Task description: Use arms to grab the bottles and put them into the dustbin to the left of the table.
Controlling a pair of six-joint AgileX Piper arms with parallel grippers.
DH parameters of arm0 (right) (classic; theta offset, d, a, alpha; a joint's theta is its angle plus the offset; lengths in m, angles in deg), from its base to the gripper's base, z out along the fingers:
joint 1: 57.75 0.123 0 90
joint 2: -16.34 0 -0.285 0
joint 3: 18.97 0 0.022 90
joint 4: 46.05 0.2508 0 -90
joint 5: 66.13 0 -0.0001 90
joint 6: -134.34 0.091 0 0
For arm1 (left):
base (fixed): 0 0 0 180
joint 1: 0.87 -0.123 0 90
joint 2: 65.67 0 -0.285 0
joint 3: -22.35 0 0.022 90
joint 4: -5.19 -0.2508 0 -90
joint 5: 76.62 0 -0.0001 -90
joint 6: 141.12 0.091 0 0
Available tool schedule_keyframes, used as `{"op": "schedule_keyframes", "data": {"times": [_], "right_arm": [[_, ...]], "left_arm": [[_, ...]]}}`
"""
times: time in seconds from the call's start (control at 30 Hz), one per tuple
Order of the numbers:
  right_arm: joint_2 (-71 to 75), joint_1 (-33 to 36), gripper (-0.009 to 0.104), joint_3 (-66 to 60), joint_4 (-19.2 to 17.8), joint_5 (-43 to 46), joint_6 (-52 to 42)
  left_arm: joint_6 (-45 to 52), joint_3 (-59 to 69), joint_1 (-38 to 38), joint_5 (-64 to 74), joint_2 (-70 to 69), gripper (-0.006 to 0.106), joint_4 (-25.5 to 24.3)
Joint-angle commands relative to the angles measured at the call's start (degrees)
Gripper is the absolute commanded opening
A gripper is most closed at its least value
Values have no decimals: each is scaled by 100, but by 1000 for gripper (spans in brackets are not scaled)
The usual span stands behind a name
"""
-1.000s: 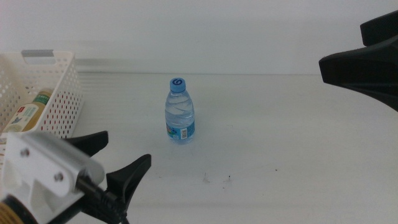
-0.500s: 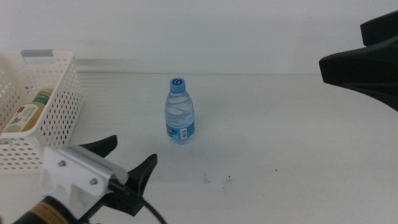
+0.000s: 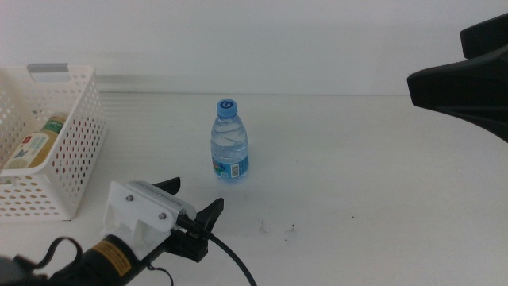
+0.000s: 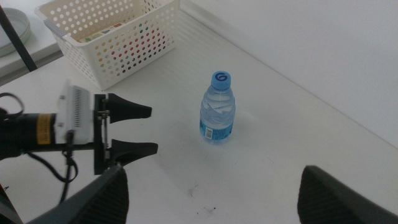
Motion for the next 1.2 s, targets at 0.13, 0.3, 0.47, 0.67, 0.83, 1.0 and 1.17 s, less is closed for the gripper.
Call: {"op": "schedule_keyframes", "data": {"times": [0.13,0.3,0.47,0.67,0.83,1.0,1.17], "right_arm": [[7,0,81,53,5,42,-21],[7,0,81,53,5,42,-21],[7,0,81,53,5,42,-21],[7,0,81,53,5,42,-21],[7,0,81,53,5,42,-21],[7,0,81,53,5,42,-21],[7,0,81,53,5,42,-21]], "left_arm": [[-380,-385,-647,-148,582,94,-1175],[-243,-400,-671,-148,657,94,-1014],[-229,-400,-671,-148,657,94,-838],[-215,-411,-671,-148,657,94,-767],[-206,-664,-671,-148,657,94,-633],[-101,-1154,-671,120,657,94,-633],[-200,-1709,-671,274,967,94,-667]]}}
